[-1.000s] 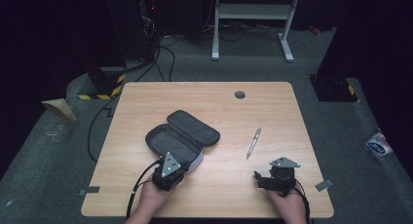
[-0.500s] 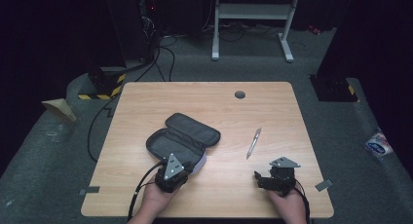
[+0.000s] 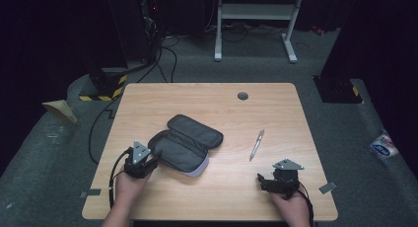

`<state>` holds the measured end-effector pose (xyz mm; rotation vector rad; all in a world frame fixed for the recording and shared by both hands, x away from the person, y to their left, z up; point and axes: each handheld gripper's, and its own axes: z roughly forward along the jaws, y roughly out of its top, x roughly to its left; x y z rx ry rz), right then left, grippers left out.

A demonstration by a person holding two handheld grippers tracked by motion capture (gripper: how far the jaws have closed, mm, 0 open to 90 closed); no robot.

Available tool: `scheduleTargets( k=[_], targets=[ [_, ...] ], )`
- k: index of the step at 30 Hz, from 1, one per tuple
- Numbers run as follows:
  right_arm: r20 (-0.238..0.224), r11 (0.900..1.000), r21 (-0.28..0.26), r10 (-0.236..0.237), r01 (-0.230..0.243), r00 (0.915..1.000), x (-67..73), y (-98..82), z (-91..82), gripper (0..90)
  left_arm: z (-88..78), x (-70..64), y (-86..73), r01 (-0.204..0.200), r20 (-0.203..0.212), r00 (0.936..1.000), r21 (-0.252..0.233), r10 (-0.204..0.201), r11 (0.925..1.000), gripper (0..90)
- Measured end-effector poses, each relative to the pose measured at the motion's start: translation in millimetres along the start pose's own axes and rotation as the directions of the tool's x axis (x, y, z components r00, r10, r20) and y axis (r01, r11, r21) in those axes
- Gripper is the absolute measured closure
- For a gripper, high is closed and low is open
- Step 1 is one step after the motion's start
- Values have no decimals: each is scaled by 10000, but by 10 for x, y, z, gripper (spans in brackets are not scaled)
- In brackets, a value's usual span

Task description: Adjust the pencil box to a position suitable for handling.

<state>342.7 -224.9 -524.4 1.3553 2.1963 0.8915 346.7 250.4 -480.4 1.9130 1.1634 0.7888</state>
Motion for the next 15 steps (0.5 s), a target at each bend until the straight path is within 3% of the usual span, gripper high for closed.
scheduleTargets(
  k=[4, 8, 11, 15],
  targets=[
    [3, 10000, 4, 25, -25, 10000, 2, 0, -1, 118, 65, 180, -20, 540, -377, 9978, 92, -536, 9985, 603],
    [5, 10000, 3, 57, -57, 10000, 5, -1, -2, 120, 170, 281, -47, 1075, -214, 9940, 208, -1070, 9940, 564],
    [22, 10000, -14, 41, -40, 10000, 2, -1, -3, 125, 225, 285, -55, 1025, -138, 9947, 371, -1021, 9940, 508],
    [40, 10000, -24, 44, -44, 10000, 1, -1, -4, 128, 263, 292, -54, 1218, -6, 9925, 353, -1219, 9919, 499]
  ],
)
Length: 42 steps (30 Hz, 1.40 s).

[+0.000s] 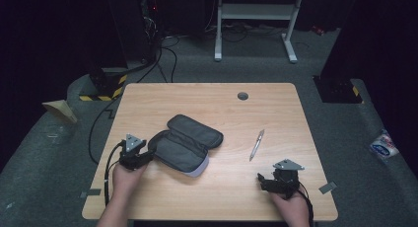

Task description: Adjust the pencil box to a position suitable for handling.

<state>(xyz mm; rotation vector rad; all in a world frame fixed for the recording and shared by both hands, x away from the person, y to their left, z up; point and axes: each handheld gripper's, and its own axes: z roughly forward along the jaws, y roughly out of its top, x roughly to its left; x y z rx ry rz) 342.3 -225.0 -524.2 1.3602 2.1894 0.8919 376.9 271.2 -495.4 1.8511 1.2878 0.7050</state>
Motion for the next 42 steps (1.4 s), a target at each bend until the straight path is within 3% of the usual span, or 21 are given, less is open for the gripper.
scheduleTargets(
  k=[3, 13, 21, 27, 32, 42],
  targets=[
    [5, 10000, 0, 9, -9, 10000, 1, 0, -1, 128, 27, -8, -2, -58, -124, 9999, 104, 59, 9999, 528],
    [9, 10000, 1, 16, -16, 10000, 2, 0, -1, 128, 2, -36, -27, 37, 16, 10000, 170, -37, 9998, 684],
    [10, 10000, -1, 5, -5, 10000, 2, -1, -1, 132, -48, -213, -85, -462, 450, 9980, 359, 446, 9983, 732],
    [-52, 10000, -1, -57, 57, 10000, 5, -1, -2, 133, -113, -409, -124, -1020, 778, 9921, 512, 979, 9935, 723],
    [-74, 10000, 6, -72, 72, 9999, 7, -3, -4, 133, -156, -576, -126, -1499, 1111, 9834, 498, 1437, 9875, 703],
    [-81, 10000, 6, -75, 75, 9999, 7, -2, -4, 133, -172, -770, -105, -1931, 1577, 9700, 376, 1850, 9805, 690]
  ],
)
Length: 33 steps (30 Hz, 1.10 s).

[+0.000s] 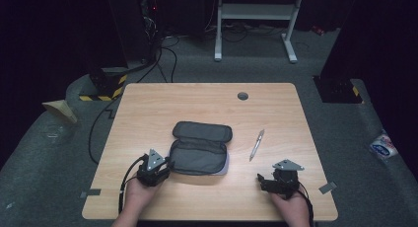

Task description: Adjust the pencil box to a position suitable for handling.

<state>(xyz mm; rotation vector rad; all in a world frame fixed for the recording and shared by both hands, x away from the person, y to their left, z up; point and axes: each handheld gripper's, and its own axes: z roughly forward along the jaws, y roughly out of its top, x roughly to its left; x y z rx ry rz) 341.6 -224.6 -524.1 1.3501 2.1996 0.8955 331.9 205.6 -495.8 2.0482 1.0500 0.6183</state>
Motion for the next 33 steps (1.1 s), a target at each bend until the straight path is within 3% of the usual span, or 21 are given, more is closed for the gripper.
scheduleTargets(
  k=[5, 24, 33],
  targets=[
    [-2, 10000, 1, 4, -4, 10000, 0, 0, 0, 133, 13, -89, 26, -191, 237, 9995, -47, 192, 9998, 688],
    [-2, 10000, -4, 9, -9, 10000, 1, 0, 0, 134, 137, -401, 93, -1101, 462, 9928, -108, 1105, 9939, 693],
    [-4, 10000, -4, 8, -8, 10000, 1, 0, 0, 134, 137, -399, 81, -1407, 259, 9897, -77, 1409, 9900, 717]
  ],
)
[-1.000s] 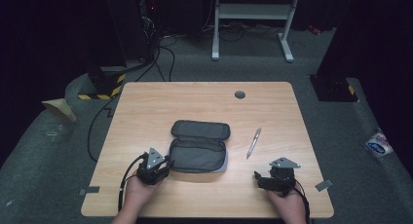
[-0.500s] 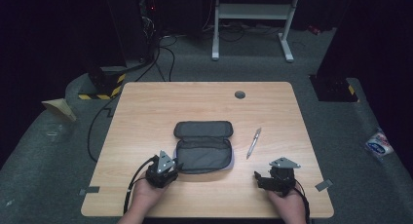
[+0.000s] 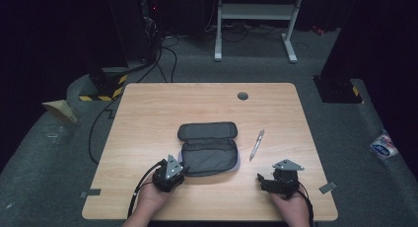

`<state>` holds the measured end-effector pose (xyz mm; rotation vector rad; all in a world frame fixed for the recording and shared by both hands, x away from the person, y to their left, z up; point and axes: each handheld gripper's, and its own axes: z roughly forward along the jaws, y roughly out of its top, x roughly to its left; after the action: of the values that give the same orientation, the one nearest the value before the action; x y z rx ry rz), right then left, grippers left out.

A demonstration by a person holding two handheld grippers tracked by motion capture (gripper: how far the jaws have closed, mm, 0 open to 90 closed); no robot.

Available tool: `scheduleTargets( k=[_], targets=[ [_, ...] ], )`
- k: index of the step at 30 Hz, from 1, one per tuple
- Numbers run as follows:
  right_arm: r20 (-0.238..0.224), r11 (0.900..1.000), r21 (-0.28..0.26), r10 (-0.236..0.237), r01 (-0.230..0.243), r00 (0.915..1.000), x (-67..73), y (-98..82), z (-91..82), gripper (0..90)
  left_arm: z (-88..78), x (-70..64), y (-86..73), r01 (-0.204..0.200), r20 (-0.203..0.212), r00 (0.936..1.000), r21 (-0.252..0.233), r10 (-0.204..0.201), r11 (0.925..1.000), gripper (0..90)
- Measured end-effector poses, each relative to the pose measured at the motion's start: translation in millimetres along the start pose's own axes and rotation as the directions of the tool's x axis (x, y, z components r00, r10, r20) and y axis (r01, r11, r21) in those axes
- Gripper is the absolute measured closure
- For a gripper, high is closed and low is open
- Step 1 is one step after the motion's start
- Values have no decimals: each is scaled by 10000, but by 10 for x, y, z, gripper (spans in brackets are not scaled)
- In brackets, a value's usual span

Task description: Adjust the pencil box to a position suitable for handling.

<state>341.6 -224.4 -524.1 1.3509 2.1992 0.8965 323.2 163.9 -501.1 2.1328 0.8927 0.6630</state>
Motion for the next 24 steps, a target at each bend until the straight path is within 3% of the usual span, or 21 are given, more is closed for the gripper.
scheduleTargets(
  k=[17, 24],
  targets=[
    [-2, 10000, -1, 3, -3, 10000, 0, 0, 0, 134, -49, 48, 3, 339, 90, 9994, -160, -337, 9993, 655],
    [-1, 10000, 5, -2, 2, 10000, 0, 0, 0, 134, -137, 79, 36, 527, -171, 9984, -695, -540, 9962, 598]
  ],
)
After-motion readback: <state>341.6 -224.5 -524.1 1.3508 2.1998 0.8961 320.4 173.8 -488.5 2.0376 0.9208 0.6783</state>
